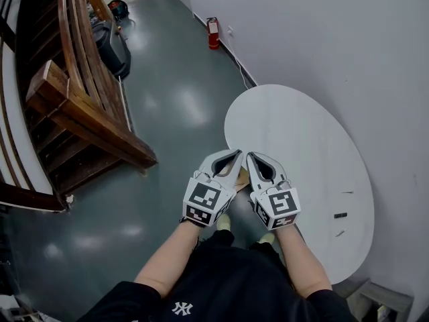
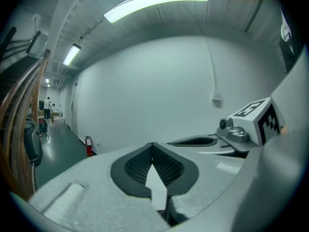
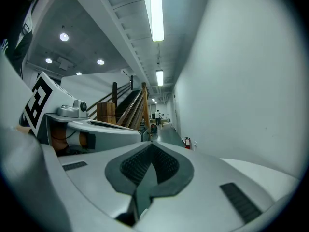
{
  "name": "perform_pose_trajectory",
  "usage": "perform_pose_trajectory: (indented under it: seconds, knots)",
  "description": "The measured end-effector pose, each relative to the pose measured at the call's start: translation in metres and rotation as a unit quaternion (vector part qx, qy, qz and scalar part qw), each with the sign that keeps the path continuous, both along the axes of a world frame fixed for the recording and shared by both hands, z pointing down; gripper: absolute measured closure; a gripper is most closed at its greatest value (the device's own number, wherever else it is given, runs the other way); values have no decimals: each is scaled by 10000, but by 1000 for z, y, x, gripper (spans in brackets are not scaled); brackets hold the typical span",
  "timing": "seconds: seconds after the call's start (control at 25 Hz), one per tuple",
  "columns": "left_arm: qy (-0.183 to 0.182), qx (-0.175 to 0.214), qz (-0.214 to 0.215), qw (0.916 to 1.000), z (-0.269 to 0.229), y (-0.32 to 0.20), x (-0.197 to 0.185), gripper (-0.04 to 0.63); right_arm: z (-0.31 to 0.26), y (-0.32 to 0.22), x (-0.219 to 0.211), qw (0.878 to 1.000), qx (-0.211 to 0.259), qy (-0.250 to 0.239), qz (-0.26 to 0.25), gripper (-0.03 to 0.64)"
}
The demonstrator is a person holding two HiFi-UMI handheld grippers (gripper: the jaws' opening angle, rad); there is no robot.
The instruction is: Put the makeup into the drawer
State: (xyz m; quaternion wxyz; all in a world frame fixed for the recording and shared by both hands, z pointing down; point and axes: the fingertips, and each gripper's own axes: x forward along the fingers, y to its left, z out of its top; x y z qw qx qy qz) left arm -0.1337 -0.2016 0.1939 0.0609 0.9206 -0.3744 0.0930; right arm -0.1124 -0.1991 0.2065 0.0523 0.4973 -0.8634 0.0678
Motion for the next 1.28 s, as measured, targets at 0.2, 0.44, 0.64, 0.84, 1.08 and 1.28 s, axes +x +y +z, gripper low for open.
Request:
perform_pose_trajectory:
  seconds: [0.2, 0.44, 0.64, 0.84, 1.08, 1.28]
  knots:
    - [47, 141, 19, 9999, -14, -5, 2, 584, -15, -2, 2, 9999, 144, 2, 53, 603]
    - [78, 138, 53, 9999, -19, 0, 2, 586, -25, 0, 4, 9998, 190, -14, 111, 603]
    - [103, 186, 81, 9997, -22, -1, 3, 584, -26, -1, 4, 9997, 211, 41, 129, 603]
    - [110, 198, 82, 9997, -23, -4, 3, 584, -27, -3, 5, 9995, 248, 41, 164, 603]
    - [123, 208, 171, 9996, -23, -9, 8, 586, -27, -6, 10, 9994, 236, 74, 253, 603]
    - [136, 205, 234, 9994, -24, -15, 14, 586, -26, -11, 18, 9991, 214, 89, 347, 603]
